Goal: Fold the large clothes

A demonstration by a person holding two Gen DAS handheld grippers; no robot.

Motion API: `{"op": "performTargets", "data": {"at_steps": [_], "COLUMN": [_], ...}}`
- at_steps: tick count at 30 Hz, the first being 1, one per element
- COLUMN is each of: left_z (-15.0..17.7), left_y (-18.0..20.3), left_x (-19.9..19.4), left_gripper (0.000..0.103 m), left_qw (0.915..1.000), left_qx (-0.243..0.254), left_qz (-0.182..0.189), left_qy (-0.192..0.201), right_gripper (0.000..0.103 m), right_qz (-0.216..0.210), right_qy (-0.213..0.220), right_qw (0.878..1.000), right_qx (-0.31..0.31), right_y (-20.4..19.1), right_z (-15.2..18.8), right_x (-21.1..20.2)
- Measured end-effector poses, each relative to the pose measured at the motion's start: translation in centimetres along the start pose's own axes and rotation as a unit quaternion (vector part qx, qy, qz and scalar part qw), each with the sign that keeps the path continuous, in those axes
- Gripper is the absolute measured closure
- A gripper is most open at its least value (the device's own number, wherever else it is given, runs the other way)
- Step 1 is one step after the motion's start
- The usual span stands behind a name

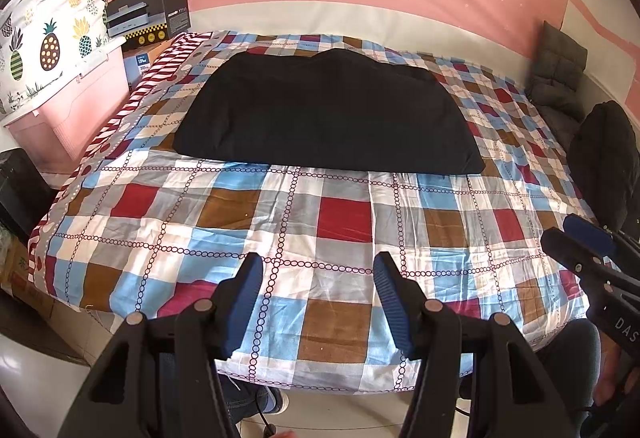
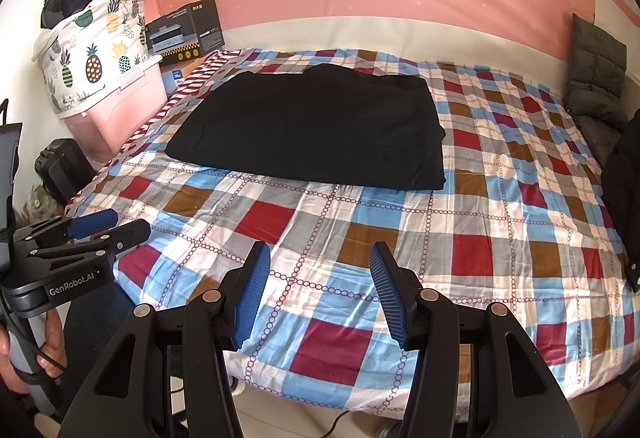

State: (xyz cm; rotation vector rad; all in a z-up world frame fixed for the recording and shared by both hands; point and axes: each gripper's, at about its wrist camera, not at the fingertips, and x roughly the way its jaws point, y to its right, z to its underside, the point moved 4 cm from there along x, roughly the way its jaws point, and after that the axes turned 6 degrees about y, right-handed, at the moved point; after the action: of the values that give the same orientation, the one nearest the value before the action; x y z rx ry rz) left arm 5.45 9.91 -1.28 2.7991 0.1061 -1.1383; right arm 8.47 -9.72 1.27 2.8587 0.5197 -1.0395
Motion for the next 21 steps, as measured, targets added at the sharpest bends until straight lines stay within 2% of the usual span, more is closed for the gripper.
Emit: {"op": "performTargets", "data": {"at_steps": [21], "left_z": [0.09], "left_y": [0.36], "left_x": [-0.04], "left_gripper": [0.043], "left_qw": [0.9999], "left_qx": [0.006], "left_qz": [-0.008], "left_qy": [-0.001], "right_gripper": [0.05], "right_qz": [0.0], "right_qy": [0.001], "right_qw": [1.0], "right_qx": [0.001], "right_y": [-0.18], "right_z": [0.02], "right_x": [-0.03]}}
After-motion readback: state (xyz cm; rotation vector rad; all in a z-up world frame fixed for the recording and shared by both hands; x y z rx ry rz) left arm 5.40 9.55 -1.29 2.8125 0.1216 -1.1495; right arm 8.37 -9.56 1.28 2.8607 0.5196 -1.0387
